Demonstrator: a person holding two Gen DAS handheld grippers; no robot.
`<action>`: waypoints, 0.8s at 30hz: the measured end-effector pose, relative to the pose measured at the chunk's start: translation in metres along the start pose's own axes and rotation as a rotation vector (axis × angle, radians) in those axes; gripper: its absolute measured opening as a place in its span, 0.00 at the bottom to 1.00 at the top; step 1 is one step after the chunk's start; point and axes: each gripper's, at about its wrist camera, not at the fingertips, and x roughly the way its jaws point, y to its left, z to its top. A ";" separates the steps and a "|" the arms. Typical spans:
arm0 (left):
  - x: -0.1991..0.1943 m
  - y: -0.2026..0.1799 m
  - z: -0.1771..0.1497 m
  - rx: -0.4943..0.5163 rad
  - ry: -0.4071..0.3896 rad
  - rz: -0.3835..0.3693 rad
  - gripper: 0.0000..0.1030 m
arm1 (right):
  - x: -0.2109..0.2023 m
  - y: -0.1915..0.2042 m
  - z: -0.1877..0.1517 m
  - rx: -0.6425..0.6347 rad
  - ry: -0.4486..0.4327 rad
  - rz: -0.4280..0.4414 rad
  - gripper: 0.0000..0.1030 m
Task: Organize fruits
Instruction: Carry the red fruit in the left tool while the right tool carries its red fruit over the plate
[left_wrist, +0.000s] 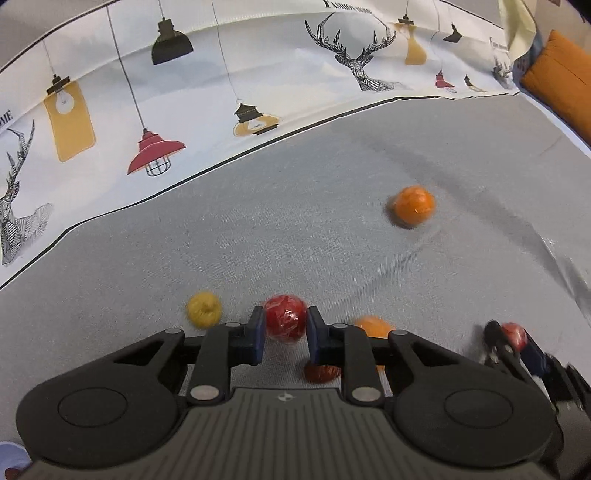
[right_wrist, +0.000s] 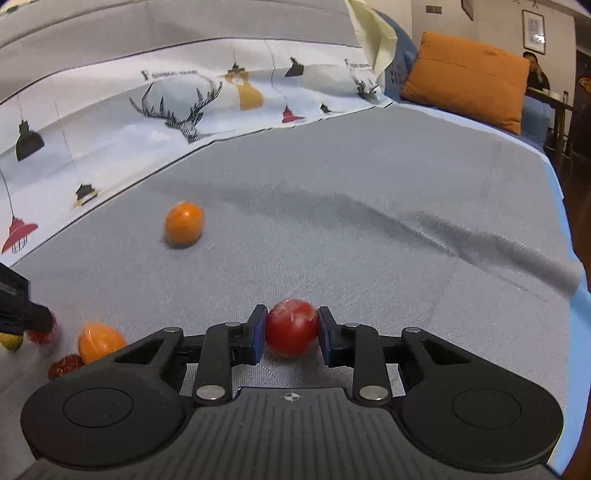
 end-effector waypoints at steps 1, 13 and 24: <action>-0.004 0.002 -0.004 0.001 -0.001 0.003 0.24 | 0.001 0.000 0.000 0.004 0.004 0.000 0.29; 0.006 0.030 -0.034 -0.029 0.101 0.047 0.56 | 0.004 0.008 -0.003 -0.047 0.000 -0.021 0.31; -0.065 0.037 -0.049 -0.033 0.001 0.034 0.33 | -0.039 -0.002 0.013 -0.077 -0.128 0.088 0.29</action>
